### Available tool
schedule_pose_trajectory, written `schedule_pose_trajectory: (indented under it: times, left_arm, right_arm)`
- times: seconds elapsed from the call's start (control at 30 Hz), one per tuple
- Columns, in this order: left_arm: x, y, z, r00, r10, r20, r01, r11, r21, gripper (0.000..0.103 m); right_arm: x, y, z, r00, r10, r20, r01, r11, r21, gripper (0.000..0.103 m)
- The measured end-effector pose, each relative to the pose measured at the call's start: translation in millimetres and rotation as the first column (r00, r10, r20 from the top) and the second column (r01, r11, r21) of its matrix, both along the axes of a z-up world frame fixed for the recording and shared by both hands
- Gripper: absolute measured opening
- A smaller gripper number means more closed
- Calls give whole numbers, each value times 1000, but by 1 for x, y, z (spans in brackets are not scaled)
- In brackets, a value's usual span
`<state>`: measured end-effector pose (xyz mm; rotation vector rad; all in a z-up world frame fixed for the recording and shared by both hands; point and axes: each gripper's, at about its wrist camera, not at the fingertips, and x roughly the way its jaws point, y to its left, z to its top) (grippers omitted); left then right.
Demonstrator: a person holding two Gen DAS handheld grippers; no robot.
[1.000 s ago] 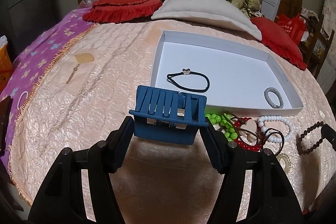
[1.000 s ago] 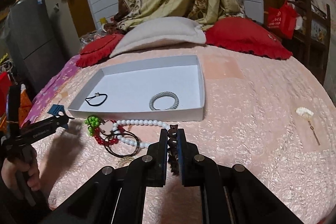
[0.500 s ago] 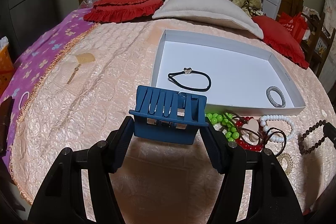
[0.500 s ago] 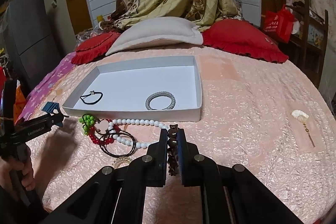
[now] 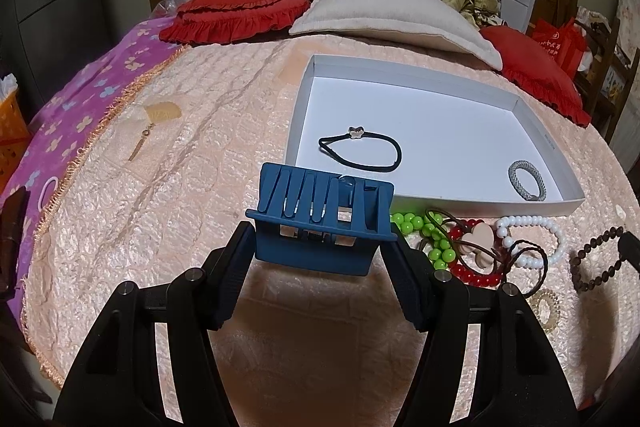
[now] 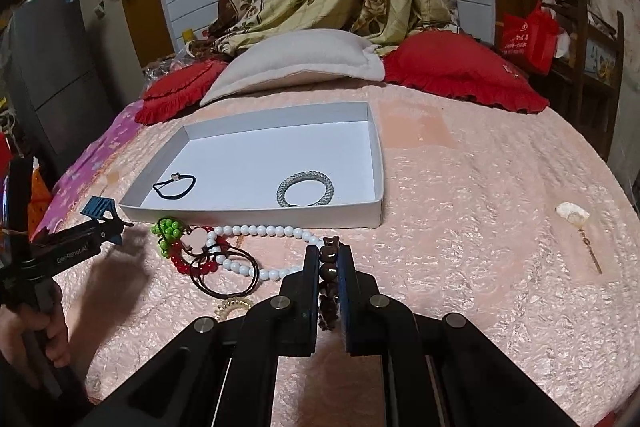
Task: Organize jewelry
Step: 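Lift the blue stand with left gripper while right gripper lifts brown bead bracelet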
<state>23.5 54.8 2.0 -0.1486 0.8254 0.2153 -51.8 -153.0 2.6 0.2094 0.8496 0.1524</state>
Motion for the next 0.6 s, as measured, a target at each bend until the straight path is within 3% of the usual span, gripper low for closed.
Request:
schedule_pose_trajectory:
  times: [0.3, 0.6]
  left_arm:
    - [1, -8, 2, 1000, -8, 1, 8, 1000, 16, 64]
    - [1, -9, 4, 1000, -9, 4, 9, 1000, 15, 64]
  right_arm:
    - [7, -5, 23, 998, 9, 57, -9, 1000, -1, 8]
    - [10, -5, 26, 998, 18, 53, -17, 1000, -15, 8]
